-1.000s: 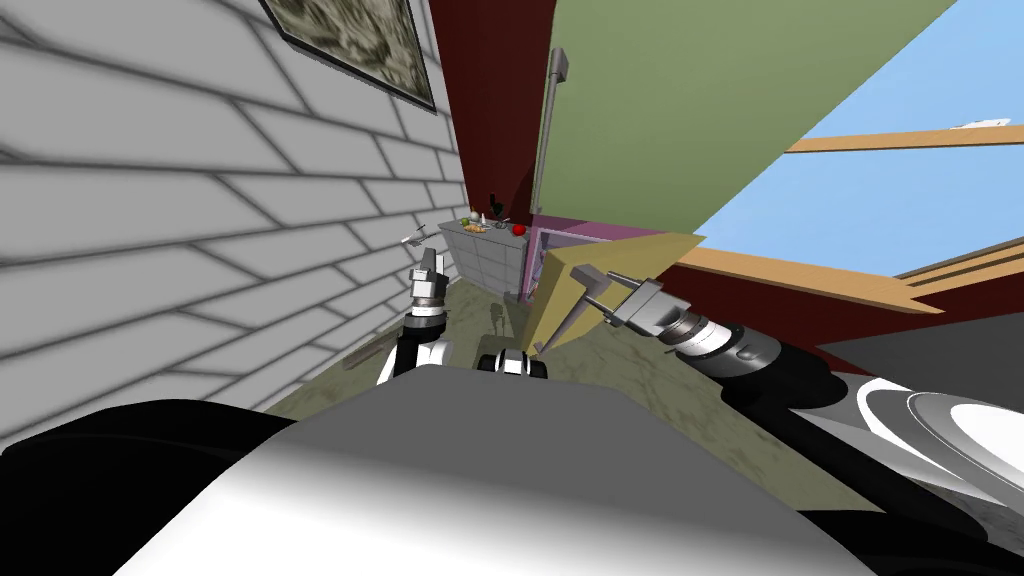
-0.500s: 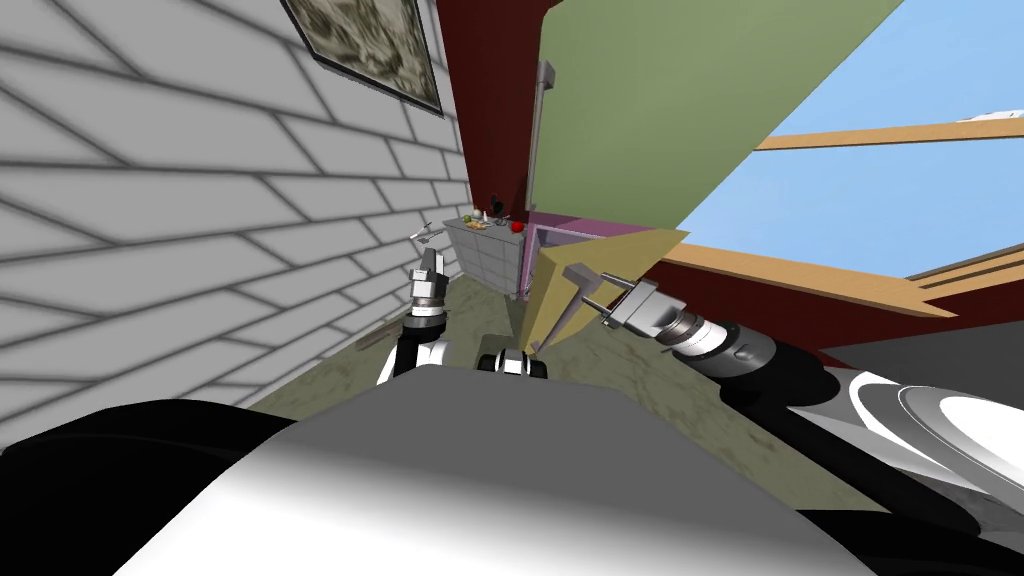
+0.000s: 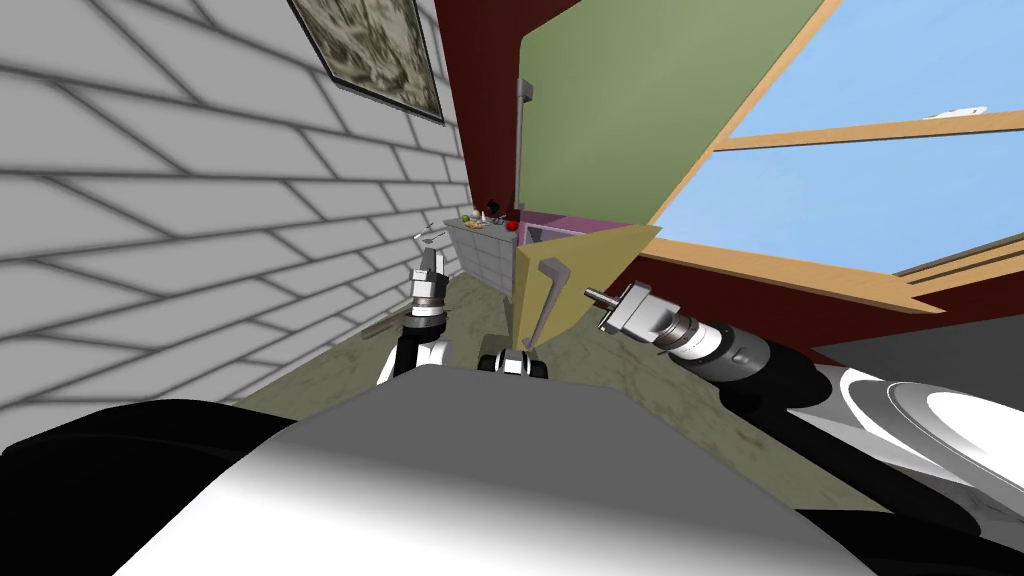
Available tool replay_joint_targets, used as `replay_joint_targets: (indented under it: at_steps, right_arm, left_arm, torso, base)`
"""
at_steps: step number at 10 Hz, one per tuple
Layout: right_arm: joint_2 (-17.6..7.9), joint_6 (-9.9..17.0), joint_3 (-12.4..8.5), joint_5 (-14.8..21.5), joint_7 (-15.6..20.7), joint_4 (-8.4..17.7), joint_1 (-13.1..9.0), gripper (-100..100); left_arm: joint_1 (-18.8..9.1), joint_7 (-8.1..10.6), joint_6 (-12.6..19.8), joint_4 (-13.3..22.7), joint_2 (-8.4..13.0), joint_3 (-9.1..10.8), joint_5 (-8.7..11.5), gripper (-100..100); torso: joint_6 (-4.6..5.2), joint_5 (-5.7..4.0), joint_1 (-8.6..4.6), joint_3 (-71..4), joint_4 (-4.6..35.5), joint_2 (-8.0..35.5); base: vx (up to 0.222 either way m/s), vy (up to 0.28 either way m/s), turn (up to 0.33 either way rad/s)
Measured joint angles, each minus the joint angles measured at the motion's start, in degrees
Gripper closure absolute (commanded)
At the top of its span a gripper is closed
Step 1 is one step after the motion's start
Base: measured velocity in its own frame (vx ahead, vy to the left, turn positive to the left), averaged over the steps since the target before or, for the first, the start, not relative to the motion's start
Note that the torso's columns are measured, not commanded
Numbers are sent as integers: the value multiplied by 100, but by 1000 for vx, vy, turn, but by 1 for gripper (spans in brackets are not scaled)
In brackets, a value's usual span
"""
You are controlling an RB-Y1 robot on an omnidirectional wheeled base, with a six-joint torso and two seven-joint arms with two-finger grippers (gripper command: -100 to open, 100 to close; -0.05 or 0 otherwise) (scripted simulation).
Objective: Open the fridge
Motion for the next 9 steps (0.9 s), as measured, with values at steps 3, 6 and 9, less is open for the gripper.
replay_joint_targets:
  at_steps: [3,6,9]
  right_arm:
    - [-87,-63,-146,-104,-71,12,-27,-100]
    - [-332,-31,-505,-344,-315,67,-89,-100]
    - [-547,-37,-920,-594,-563,127,-119,-100]
  left_arm:
    - [2,0,-1,-1,-2,-2,0,0]
    - [2,0,-1,-1,-2,-2,0,0]
    - [2,0,-1,-1,-2,-2,0,0]
  torso:
    - [0,16,49,-32,-15,-50]
    - [1,-1,0,-9,-4,-16]
    - [1,-2,-3,-6,-3,-12]
  base:
    - [-28,-31,-23]
    - [-2,13,-30]
    - [-3,1,-29]
